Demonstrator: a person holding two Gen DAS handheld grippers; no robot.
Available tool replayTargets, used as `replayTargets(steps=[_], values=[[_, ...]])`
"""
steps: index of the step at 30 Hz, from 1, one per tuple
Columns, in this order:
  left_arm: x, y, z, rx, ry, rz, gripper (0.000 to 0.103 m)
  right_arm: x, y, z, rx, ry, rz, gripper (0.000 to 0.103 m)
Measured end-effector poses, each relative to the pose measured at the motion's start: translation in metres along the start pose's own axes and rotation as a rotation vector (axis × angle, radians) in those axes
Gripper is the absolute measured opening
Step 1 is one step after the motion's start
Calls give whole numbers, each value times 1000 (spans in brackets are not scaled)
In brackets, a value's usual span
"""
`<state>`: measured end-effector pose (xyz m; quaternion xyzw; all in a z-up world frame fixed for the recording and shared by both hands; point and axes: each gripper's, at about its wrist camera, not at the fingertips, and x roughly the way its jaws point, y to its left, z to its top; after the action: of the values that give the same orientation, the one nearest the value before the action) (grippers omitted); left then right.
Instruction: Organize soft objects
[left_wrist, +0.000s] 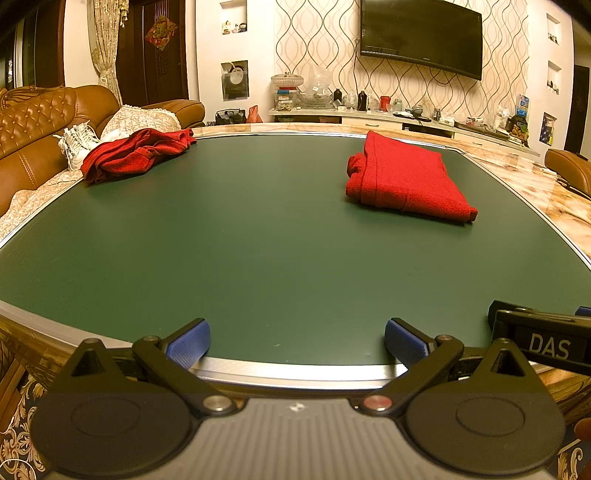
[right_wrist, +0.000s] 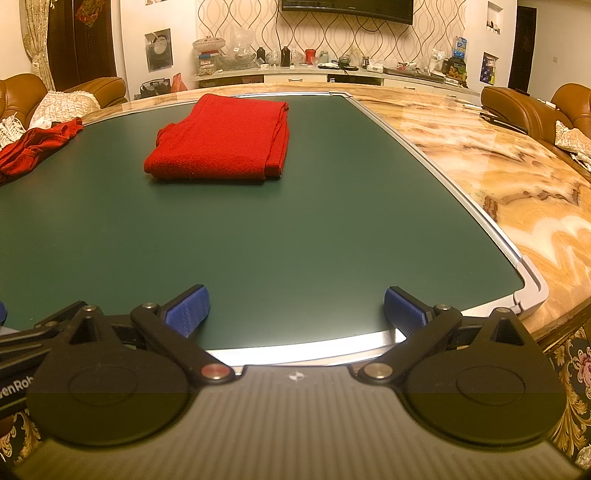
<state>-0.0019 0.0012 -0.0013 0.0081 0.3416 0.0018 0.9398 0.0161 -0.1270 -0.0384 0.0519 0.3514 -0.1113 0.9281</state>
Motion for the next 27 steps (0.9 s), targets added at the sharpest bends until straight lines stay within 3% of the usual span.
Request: replayTargets(steps=[27], values=[[2, -1, 3, 0, 0, 0, 103, 0, 2, 2, 0, 0, 0, 103]])
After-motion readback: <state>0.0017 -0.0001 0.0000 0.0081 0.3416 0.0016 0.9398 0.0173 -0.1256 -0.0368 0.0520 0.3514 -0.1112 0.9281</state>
